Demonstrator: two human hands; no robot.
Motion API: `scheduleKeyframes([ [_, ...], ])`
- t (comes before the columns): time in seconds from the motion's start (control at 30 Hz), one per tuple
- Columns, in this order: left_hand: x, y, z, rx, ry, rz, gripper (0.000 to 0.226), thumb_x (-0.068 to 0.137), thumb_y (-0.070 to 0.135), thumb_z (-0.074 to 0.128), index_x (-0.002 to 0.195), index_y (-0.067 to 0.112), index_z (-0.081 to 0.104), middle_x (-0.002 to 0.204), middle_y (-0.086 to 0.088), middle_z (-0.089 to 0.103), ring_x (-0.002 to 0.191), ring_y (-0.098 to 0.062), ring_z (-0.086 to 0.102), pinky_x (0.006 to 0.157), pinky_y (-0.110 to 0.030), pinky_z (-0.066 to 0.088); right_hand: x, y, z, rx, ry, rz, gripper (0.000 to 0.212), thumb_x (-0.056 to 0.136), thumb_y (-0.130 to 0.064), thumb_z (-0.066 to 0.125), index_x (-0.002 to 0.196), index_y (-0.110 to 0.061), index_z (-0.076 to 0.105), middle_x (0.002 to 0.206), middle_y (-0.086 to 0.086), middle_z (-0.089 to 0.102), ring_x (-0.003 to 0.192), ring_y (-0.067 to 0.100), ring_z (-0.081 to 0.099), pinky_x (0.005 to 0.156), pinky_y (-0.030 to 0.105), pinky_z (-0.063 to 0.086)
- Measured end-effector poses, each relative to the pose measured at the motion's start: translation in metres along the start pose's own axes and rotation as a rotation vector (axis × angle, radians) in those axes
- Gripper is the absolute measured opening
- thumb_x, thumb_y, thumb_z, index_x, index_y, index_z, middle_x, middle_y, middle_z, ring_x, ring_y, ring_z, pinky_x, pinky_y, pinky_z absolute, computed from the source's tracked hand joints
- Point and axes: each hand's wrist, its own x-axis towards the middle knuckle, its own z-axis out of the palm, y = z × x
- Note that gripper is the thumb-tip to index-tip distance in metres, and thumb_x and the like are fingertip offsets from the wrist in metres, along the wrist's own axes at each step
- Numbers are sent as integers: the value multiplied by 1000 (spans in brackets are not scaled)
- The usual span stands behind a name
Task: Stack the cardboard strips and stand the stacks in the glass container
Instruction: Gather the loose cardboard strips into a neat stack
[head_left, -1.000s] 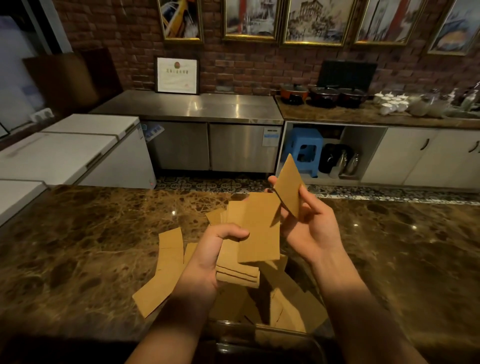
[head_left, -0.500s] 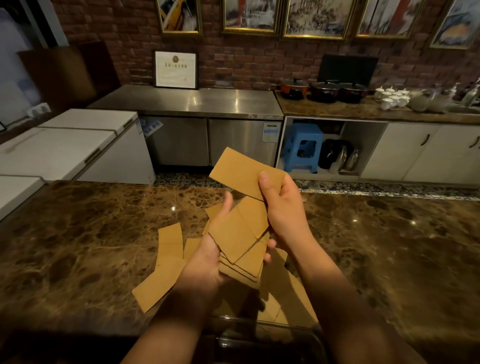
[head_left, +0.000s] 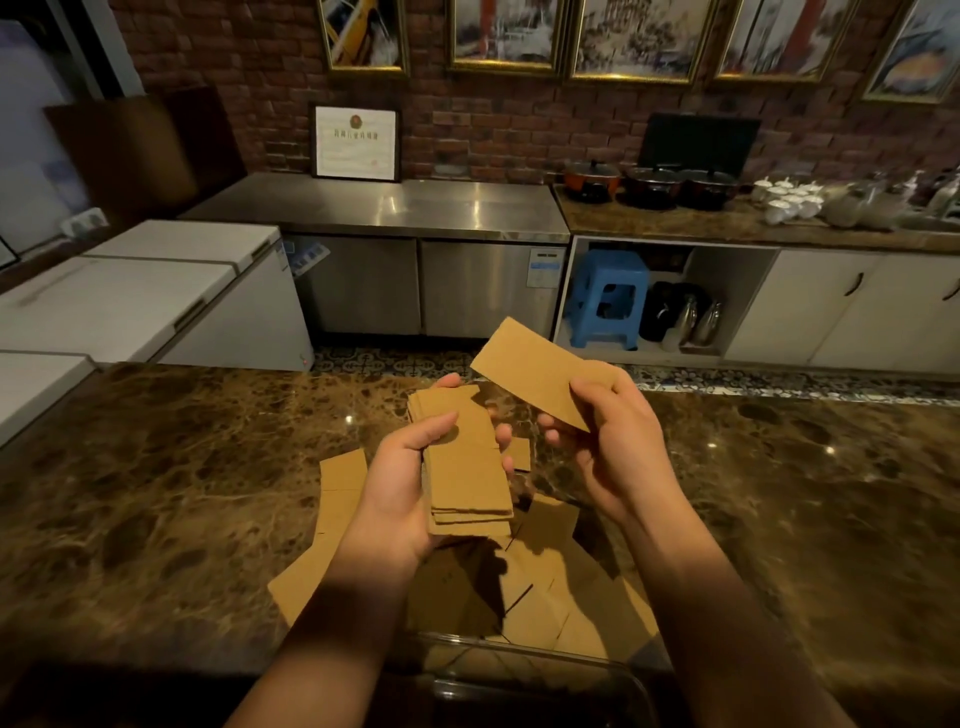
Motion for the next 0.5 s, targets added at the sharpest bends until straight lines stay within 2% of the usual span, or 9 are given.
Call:
scheduleKeyframes([
  [0.1,1,2,0,-37,21,-4,38,87,31,62,124,26,67,109,-22,71,80,-34,69,64,-44,58,-4,-4,-8,-35,-131,17,15,100,-14,55,113,-17,62,79,6,74,49,15,59,35,17,44],
  [0.23,5,3,-2,0,34,-17,43,86,47,64,123,28,66,104,-22,72,78,-31,68,61,-42,58,-10,-12,-12,-167,-168,-62,18,97,-11,61,100,-25,73,75,3,66,51,10,52,37,16,39],
  [0.3,7,1,-3,32,78,-8,44,83,50,66,119,27,68,101,-22,72,80,-33,70,63,-43,59,-15,-10,-12,-384,-141,-251,23,96,-18,63,90,-37,75,75,-6,69,59,8,58,45,16,45],
  [0.37,9,-1,-4,58,96,9,40,81,52,65,113,27,72,103,-21,73,84,-34,71,65,-44,60,-25,-5,-10,-634,-174,-465,29,95,-21,61,94,-47,73,87,-15,70,77,-1,63,62,14,51],
  [0.43,11,-3,-5,78,111,27,40,81,55,64,111,30,72,103,-19,75,87,-34,73,66,-46,59,-35,6,-8,-881,-293,-598,35,92,-17,59,115,-43,69,112,-18,62,103,-8,56,82,8,47],
  [0.5,13,-3,-5,68,118,50,46,80,55,64,118,30,68,102,-18,76,89,-35,75,66,-49,60,-42,18,-8,-1070,-413,-649,40,92,-15,63,128,-32,66,124,-13,50,114,-13,46,92,3,38],
])
